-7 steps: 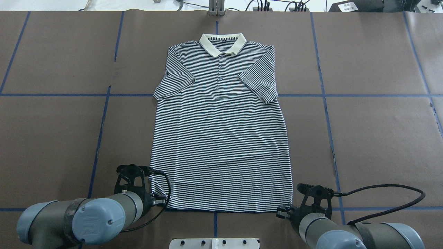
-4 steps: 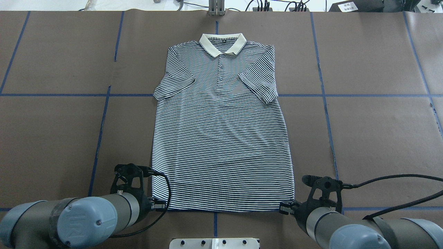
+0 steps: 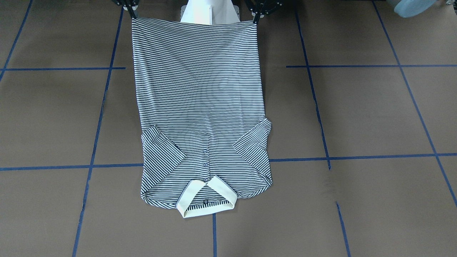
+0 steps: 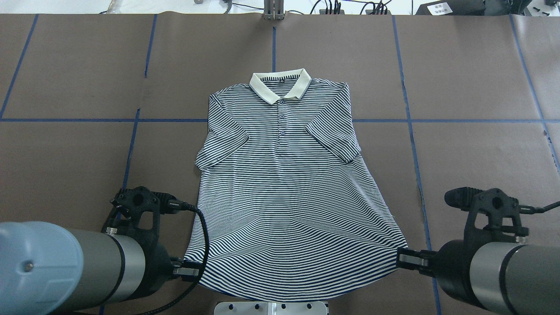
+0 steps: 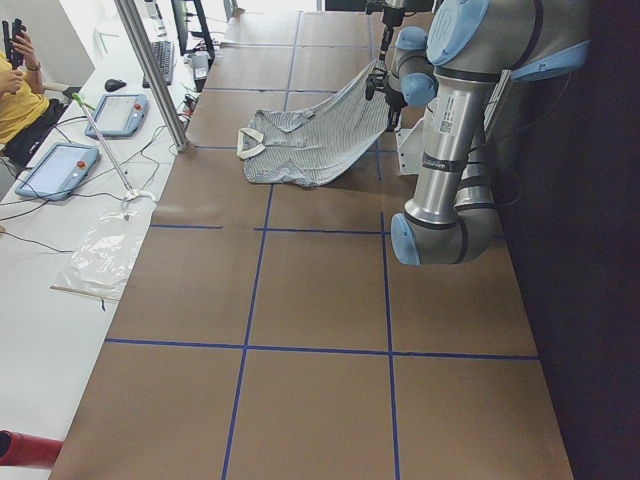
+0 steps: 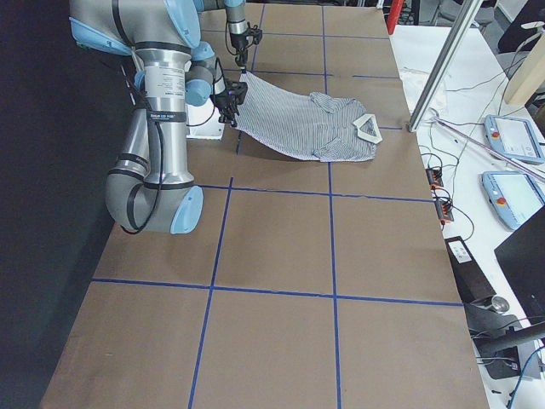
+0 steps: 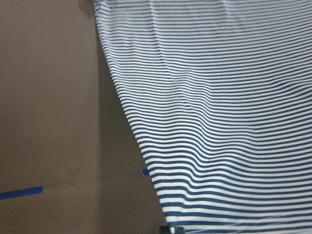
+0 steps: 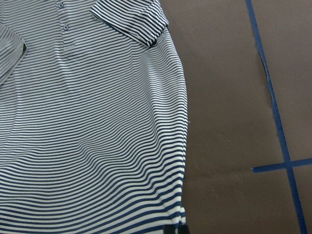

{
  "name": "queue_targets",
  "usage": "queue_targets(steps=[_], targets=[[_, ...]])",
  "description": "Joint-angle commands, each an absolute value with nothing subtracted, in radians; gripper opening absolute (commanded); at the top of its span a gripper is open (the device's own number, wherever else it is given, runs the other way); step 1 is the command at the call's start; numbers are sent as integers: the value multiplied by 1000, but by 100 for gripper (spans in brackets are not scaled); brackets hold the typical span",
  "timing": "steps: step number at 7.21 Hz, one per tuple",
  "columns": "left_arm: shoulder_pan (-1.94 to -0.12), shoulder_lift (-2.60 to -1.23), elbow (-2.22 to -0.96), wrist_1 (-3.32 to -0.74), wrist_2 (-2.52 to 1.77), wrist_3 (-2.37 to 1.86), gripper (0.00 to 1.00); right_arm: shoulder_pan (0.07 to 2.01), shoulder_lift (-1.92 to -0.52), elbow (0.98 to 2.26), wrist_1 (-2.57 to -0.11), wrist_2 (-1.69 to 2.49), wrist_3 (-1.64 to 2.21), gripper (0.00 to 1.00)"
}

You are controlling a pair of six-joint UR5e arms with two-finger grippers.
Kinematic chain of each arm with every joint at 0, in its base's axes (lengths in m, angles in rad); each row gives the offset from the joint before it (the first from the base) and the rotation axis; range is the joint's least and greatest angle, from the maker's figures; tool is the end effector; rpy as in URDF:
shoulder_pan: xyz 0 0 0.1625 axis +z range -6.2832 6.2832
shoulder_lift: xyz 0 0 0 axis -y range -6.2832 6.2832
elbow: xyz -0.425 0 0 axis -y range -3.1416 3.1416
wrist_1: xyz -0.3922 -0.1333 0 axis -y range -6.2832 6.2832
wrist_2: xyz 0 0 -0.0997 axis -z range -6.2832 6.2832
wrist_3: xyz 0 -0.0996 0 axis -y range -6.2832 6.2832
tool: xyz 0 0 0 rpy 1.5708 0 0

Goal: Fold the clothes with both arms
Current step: 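Lift the hem with both grippers and fold it toward the collar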

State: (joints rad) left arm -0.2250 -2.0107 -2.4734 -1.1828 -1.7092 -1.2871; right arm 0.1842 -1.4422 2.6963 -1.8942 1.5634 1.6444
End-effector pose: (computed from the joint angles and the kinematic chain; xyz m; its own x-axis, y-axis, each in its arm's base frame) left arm 0.3709 -0.2075 0.1407 0.5721 0.1535 -0.8057 -0.0509 0.9871 0.1519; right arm -0.2862 -0.1897 0.1908 0.5717 0.1813 0.8002 -0.2317 0.9713 -0.0546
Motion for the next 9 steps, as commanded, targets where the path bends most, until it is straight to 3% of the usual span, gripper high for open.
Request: queue_targets(steps=[1, 4, 6, 9], targets=[[-331, -2074, -2447, -1150, -1746, -1154, 0, 309, -1384, 2702, -1936, 1626, 1498, 0], [-613, -2166, -2250, -1184, -1819, -956, 0, 557, -1218, 2441, -1925, 1659, 1326, 0], [-701, -2206, -2072, -1312, -1818, -931, 0, 696, -1097, 2254, -1917, 1689, 1270, 0], [-741, -2223, -1785, -1596, -1809, -930, 0, 756, -1054, 1873, -1542, 1687, 1233, 0]])
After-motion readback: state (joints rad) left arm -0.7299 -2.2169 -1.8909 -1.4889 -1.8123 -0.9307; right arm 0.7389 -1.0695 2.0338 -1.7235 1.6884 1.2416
